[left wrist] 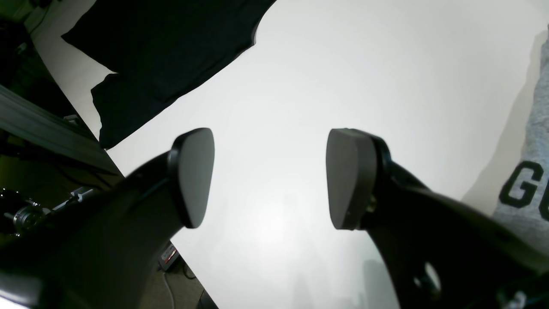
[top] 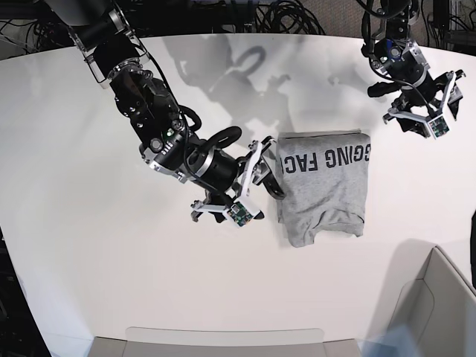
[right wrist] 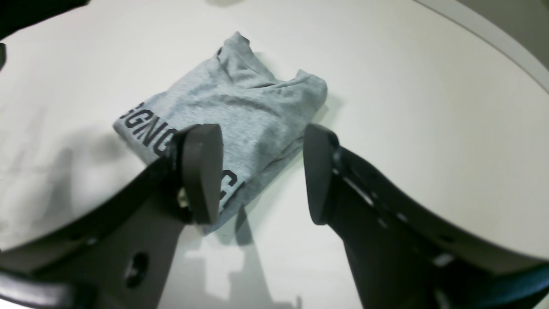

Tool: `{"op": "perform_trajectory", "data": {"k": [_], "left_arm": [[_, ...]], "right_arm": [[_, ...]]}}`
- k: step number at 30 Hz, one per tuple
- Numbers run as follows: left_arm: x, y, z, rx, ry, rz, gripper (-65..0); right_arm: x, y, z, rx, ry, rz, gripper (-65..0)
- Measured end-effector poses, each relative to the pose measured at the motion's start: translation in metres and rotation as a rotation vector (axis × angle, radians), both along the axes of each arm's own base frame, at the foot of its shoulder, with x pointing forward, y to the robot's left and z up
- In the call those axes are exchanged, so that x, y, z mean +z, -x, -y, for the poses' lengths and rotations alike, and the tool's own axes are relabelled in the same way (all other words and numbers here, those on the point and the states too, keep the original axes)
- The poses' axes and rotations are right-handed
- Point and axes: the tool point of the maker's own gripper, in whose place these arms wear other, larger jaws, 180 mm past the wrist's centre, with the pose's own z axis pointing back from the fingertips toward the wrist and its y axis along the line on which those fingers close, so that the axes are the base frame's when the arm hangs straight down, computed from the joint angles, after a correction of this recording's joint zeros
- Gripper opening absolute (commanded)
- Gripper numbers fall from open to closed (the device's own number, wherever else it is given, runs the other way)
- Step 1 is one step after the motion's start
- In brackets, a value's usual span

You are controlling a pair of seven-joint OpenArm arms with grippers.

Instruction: Fold the T-shirt properly

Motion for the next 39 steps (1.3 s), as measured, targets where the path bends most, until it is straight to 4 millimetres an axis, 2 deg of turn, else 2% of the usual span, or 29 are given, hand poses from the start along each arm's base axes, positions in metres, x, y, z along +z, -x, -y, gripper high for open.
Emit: {"op": "perform_trajectory", "data": {"k": [4,7,9,11,16,19,22,26,31,34,36,39], "left_arm": [[0.000,0.000,0.000,0.001,0.000,0.000,-26.3],[0.005,0.000,-0.003,0.035,0.001,0.048,-26.3],[0.013,-0.004,-0.001,0.027,-0.030,0.096,-26.3],[0.013,-0.006,0.004,0.042,-0.012,0.124,-26.3],[0.018,-0.031,0.022,0.062,0.109,0.234,-26.3],[0.003,-0.041,0.038,0.060,0.280,0.246,-26.3],[-0.005,-0.050,0.046,0.067,0.421,0.270,-26.3],[-0.001,-0.058,0.040,0.091,0.532,0.322,-26.3],[0.010,-0.071,0.032,0.018,0.566,0.331,-26.3],[0.014,-0.078,0.035,-0.022,0.637,0.351,-26.3],[0.020,-0.082,0.033,-0.046,0.662,0.377,-26.3],[0.028,-0.082,0.024,-0.045,0.692,0.414,-26.3]], "right_arm": [[0.022,-0.006,-0.001,-0.020,-0.165,-0.056,-35.0],[0.046,-0.008,-0.004,-0.005,-0.387,-0.150,-35.0],[0.043,-0.014,0.002,-0.023,-0.484,-0.236,-35.0],[0.032,-0.022,0.014,-0.064,-0.553,-0.323,-35.0],[0.010,-0.036,0.041,-0.129,-0.793,-0.561,-35.0],[-0.005,-0.034,0.052,-0.147,-0.773,-0.620,-35.0],[-0.003,-0.035,0.057,-0.146,-0.768,-0.607,-35.0],[0.000,-0.032,0.063,-0.107,-0.744,-0.567,-35.0],[-0.003,-0.032,0.070,-0.102,-0.713,-0.550,-35.0],[-0.003,-0.031,0.071,-0.107,-0.584,-0.466,-35.0],[0.008,-0.029,0.070,-0.089,-0.498,-0.365,-35.0],[0.028,-0.024,0.057,-0.017,-0.386,-0.193,-35.0]]}}
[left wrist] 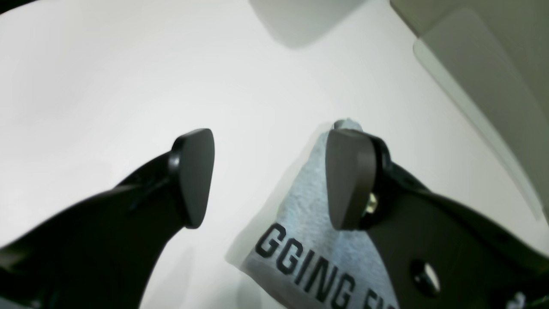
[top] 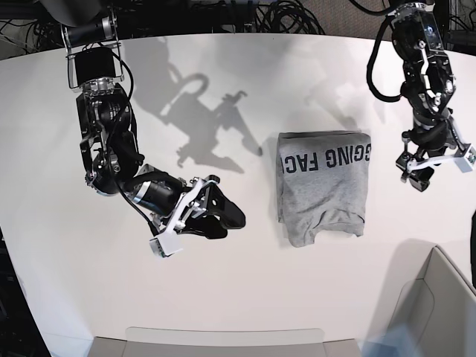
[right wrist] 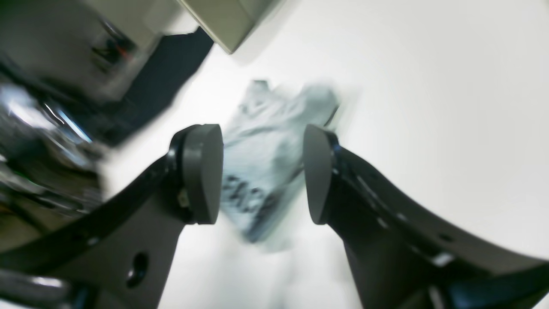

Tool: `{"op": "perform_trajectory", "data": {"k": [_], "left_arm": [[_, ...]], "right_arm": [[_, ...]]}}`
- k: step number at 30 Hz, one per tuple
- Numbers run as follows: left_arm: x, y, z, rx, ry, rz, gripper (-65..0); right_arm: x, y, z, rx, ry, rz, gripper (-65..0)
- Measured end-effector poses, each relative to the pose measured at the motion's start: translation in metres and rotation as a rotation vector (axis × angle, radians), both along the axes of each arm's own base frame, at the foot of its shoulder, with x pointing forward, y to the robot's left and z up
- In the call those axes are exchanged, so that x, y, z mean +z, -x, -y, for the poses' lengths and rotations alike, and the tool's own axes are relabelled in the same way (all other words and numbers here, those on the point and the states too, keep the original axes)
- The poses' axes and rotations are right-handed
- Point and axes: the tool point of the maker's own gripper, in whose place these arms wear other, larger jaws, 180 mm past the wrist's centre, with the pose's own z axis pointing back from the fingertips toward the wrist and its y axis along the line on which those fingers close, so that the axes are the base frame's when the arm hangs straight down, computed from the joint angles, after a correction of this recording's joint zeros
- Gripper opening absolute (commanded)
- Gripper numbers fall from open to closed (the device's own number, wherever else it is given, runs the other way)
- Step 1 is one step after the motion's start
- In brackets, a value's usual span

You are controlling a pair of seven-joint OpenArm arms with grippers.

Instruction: Fold the T-shirt properly

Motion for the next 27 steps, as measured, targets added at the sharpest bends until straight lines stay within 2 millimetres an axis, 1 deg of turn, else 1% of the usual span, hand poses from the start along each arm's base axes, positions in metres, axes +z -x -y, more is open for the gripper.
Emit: {"op": "perform_trajectory", "data": {"k": [3,5,10,27], "left_arm": [[0.001,-0.001,0.003,-0.057,0.055,-0.005,-26.4],[0.006,-0.002,0.000,-0.068,0.033,0.010,-27.1],[0.006,-0.006,0.010,-0.141,0.025,0.011,-30.0],[0.006,-0.006,0.010,-0.141,0.025,0.010,-30.1]], "right_arm": [[0.008,0.007,-0.009,0.030,0.065,0.099,-35.0],[0.008,0.006,-0.007,0.028,0.105,0.131,-35.0],[0.007,0.005,-0.003,0.017,0.119,0.133,-35.0],[0.007,0.005,-0.005,0.021,0.117,0.132,-35.0]]}}
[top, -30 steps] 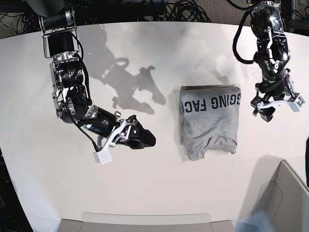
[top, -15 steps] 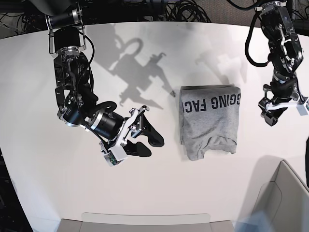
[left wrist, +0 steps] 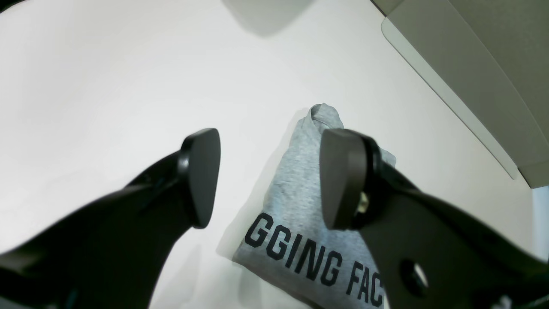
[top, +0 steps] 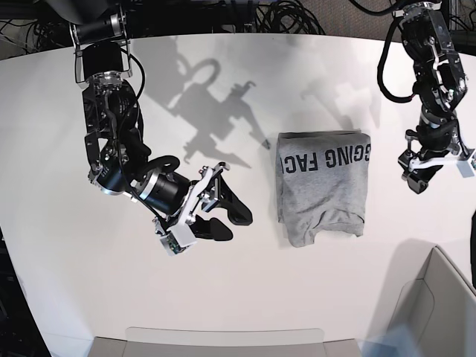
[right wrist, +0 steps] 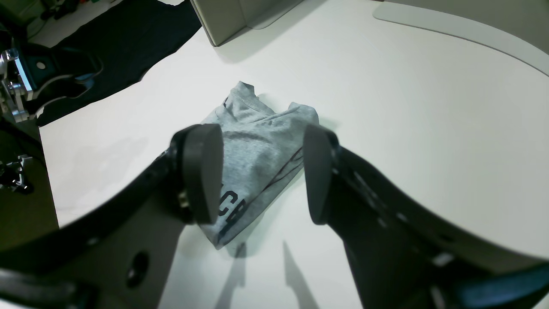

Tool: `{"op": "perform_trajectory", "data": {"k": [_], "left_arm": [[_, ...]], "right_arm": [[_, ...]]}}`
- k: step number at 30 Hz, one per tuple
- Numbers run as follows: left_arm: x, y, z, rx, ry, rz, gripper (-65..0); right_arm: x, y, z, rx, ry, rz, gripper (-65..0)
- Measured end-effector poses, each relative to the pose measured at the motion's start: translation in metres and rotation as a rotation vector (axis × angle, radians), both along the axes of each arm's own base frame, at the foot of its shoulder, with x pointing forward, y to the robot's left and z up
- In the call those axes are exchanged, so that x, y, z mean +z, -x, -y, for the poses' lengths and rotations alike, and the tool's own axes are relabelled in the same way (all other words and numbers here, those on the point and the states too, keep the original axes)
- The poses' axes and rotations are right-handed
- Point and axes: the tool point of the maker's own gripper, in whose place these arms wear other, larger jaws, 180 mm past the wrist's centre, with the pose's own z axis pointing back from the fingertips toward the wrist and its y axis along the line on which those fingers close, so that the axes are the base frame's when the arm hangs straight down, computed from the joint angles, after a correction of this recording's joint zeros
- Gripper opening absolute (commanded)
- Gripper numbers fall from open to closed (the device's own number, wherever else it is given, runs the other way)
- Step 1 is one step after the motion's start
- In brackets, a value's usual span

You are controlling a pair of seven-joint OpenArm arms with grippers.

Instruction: Fold the T-shirt properly

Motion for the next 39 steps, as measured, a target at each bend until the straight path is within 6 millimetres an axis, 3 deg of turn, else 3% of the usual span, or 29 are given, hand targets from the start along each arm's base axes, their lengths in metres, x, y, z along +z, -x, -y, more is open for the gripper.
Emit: {"op": "perform_trajectory", "data": {"k": [7,12,22,24,29,35,39], "left_arm": [[-0.004,0.002,0.003,-0.014,0.013,-0.024,-29.7],[-0.007,0.003,0.006,-0.022,0.024,-0.039,-23.6],[-0.008,0.003,0.007,-0.028,0.021,-0.043,-23.7],[-0.008,0.003,0.007,-0.027,0.022,-0.043,-24.8],[-0.007,0.003,0.006,-0.025,0.021,-0.042,-26.9],[-0.008,0.003,0.006,-0.024,0.022,-0.044,-26.9],[-0.008,0.003,0.007,-0.025,0.024,-0.044,-25.7]], "right_arm": [[0.000,0.000,0.000,0.001,0.000,-0.001,-35.0],[0.000,0.000,0.000,0.001,0.000,-0.001,-35.0],[-0.001,0.001,0.000,0.003,0.004,-0.003,-35.8],[-0.004,0.000,0.000,-0.001,0.022,-0.002,-41.3],[-0.022,-0.003,0.002,-0.020,0.163,0.024,-65.0],[-0.033,0.002,-0.007,0.006,0.228,0.034,-65.0],[-0.038,0.006,-0.007,0.007,0.232,0.022,-54.2]]}}
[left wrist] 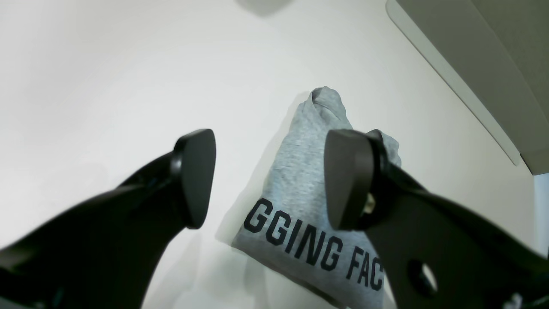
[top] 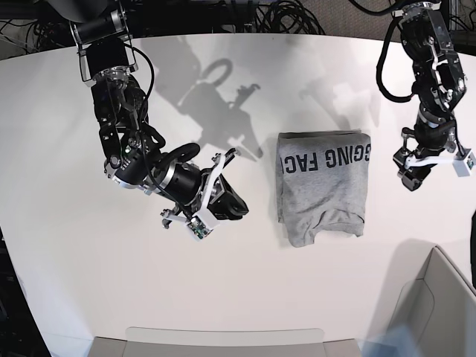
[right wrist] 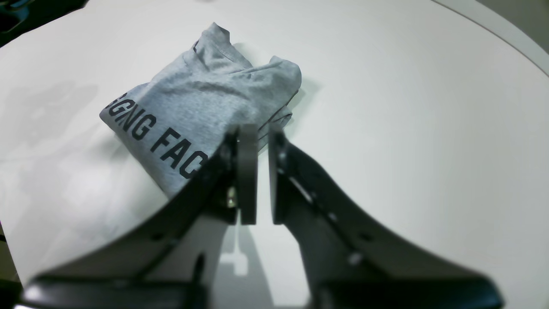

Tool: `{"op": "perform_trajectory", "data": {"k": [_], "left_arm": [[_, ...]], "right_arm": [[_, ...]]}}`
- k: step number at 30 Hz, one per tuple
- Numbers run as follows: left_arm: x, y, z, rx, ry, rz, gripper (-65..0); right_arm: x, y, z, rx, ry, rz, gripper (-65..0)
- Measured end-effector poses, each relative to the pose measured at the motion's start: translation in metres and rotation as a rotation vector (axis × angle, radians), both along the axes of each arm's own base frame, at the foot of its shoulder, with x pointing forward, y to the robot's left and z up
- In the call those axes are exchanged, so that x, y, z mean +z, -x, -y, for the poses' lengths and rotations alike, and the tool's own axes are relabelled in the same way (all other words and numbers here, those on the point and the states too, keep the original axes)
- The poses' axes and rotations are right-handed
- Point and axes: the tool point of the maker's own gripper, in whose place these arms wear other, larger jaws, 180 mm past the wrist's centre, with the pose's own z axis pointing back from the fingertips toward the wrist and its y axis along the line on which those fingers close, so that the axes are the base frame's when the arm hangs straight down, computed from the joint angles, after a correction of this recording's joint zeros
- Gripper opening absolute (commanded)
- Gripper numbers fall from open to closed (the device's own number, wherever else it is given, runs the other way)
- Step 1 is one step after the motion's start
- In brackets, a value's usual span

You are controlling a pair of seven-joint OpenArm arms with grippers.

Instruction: Fold the T-shirt properly

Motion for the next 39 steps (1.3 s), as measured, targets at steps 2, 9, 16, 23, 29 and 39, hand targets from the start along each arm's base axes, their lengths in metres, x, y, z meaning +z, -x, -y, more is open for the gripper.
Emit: {"op": "perform_trajectory", "data": {"k": [2,9,16,23,29,39], "left_arm": [[0.000,0.000,0.000,-0.001,-0.002,0.000,-22.7],[0.006,-0.003,-0.005,-0.025,-0.056,-0.004,-20.7],[-0.004,0.001,0.000,-0.058,-0.033,-0.062,-49.8],[0.002,0.002,-0.020,0.046,0.020,-0.024,-65.0],[-0.003,0.007,-0.020,0.052,0.040,-0.044,-47.6],[-0.013,0.015,-0.016,0.073,0.101,-0.104,-28.1]], "right_arm": [[0.000,0.001,0.000,0.001,-0.001,-0.002,-48.3],[-0.001,0.001,0.000,0.001,-0.001,-0.003,-40.7],[-0.001,0.001,-0.001,0.002,-0.001,-0.003,-40.7],[-0.001,0.001,-0.001,0.002,0.000,-0.003,-40.7],[-0.001,0.001,-0.001,0.002,0.000,-0.004,-40.7],[-0.001,0.001,-0.001,0.002,0.000,-0.004,-40.7]]}}
